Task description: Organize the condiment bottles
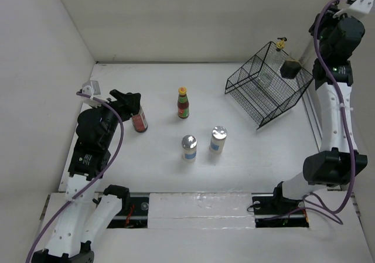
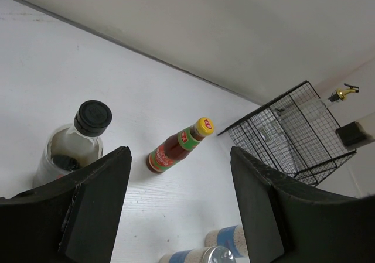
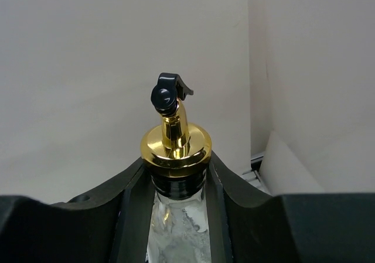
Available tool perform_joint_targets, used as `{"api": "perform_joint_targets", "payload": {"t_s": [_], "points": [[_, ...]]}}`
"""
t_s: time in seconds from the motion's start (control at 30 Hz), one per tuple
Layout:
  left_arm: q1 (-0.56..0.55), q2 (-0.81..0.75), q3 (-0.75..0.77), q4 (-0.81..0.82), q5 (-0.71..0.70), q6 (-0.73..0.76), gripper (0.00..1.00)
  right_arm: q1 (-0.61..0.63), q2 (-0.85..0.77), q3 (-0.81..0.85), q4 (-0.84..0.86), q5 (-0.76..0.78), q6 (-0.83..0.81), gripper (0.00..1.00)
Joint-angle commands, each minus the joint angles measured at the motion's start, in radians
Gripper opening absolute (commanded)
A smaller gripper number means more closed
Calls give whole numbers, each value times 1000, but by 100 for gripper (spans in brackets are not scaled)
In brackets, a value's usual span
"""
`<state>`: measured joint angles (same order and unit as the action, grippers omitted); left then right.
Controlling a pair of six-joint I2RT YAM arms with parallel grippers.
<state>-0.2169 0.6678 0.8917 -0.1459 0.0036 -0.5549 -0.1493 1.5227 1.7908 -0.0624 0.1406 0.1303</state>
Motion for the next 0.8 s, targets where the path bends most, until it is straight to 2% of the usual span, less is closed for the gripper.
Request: {"api": "perform_joint_targets", "payload": {"t_s": [0.0,0.77], "points": [[-6,-2,-7,52,15,13,64,-6,-18,-8,234,42,-17,20],[-6,26,-7,52,15,23,64,51,59,-205,444,171,-101,20]]}}
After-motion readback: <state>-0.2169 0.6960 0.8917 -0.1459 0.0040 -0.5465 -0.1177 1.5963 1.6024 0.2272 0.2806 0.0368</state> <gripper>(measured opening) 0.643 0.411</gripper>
